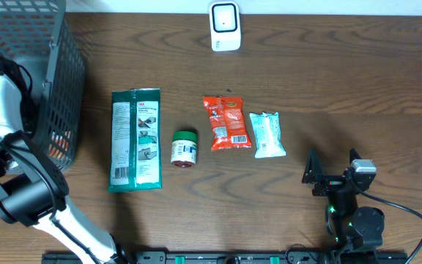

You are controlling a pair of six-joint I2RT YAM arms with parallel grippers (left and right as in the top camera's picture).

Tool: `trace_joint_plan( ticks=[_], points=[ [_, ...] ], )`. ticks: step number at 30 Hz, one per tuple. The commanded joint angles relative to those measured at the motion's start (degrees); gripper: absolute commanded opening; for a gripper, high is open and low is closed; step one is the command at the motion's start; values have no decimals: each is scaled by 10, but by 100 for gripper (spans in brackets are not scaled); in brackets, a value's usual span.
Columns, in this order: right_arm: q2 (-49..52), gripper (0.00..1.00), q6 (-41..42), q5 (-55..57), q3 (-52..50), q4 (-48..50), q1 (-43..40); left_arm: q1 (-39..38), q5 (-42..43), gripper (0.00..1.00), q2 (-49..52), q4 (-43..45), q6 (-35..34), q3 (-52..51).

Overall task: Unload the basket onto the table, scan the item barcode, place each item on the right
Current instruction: 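Release the gloves pack and return the left gripper to the basket, then grasp the small orange Kleenex tissue pack in the basket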

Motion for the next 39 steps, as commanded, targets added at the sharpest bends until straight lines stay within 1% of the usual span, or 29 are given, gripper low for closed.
trace_joint_plan(
  ticks=[1,2,3,4,6,17,23,25,31,35,39],
  points=[
    [-2,99,2,0,0,-2,-3,-4,1,88,10,12,6,-23],
    [-2,100,2,0,0,-2,-3,-4,10,89,11,21,18,-28],
    [-2,99,2,0,0,-2,-3,-4,46,89,11,35,52,-34],
    [-2,99,2,0,0,-2,-3,-4,69,90,11,42,70,-36],
    [-2,99,2,0,0,-2,-3,-4,103,90,11,49,97,-37],
    [-2,99,2,0,0,-2,-3,-2,110,87,11,60,106,-32],
    [-2,99,2,0,0,-2,-3,11,124,93,9,39,109,14],
    [-2,99,2,0,0,-2,-3,18,147,94,9,30,115,26],
    [-2,99,2,0,0,-2,-3,43,255,95,9,14,175,28],
    [-2,99,2,0,0,-2,-3,46,233,94,9,17,183,13],
    [-2,99,2,0,0,-2,-3,43,226,90,9,66,183,-36]
  ],
)
